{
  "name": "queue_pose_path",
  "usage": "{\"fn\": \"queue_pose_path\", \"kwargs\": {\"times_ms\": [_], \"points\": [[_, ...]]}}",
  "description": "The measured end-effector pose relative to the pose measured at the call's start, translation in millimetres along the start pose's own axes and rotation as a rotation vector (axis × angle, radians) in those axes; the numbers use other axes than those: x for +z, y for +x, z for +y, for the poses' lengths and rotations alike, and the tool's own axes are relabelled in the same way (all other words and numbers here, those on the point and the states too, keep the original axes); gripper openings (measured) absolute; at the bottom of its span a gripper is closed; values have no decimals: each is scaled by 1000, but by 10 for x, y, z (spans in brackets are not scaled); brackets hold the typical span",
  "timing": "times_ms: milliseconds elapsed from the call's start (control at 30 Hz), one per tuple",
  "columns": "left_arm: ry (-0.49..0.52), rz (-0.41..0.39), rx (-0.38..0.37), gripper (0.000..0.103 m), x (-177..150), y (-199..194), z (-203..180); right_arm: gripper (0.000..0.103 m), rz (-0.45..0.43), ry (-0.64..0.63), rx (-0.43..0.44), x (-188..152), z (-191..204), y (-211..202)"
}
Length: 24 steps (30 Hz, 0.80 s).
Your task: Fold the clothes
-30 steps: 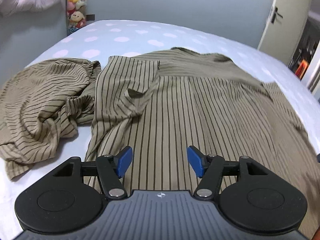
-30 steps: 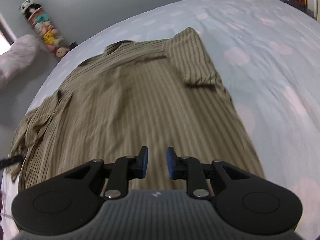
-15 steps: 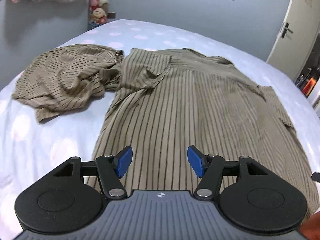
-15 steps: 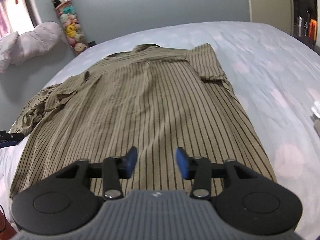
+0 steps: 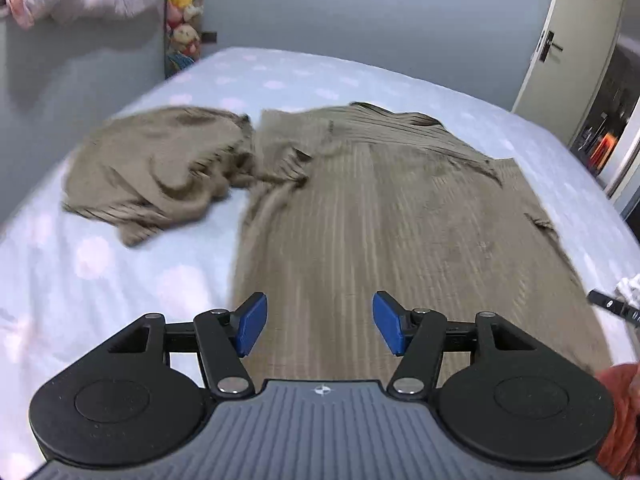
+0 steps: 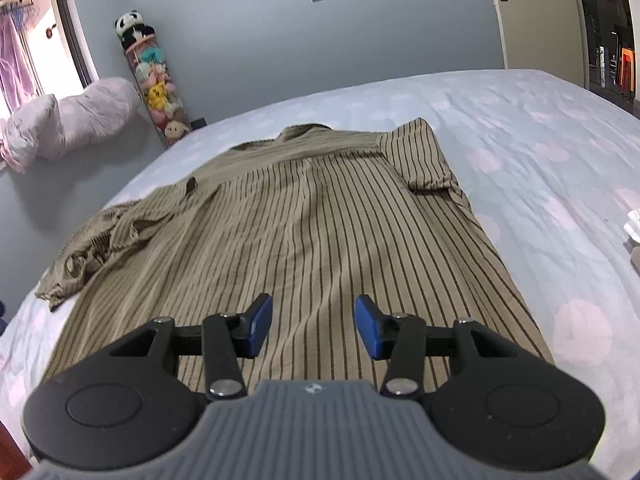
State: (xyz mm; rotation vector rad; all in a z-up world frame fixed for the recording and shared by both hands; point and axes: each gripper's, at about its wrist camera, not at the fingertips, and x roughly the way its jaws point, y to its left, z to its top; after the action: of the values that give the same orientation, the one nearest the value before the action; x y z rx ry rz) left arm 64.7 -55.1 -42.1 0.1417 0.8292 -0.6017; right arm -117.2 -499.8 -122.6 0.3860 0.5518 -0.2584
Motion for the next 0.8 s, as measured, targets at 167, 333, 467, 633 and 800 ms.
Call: {"fn": "queue_pose_path", "kwargs": {"times_ms": [167,333,467,633,800], "points": [[-4,161,-33,57,3,-4,177,51,-51,24,27,-4,-41,-102],[-51,412,-59,55,-171,376,292,55,-108,57,63,-17,-110,-226],[-56,494,18,52,-240,672,345,58,-132,101,95,-18,-192,-270],[-69,527,91,52,-150,983,513,58,-138,120,124,-23,-236,-276],[-62,595,108,41,-195,1311,590,59,-142,136,138,-29,-251,-270]]}}
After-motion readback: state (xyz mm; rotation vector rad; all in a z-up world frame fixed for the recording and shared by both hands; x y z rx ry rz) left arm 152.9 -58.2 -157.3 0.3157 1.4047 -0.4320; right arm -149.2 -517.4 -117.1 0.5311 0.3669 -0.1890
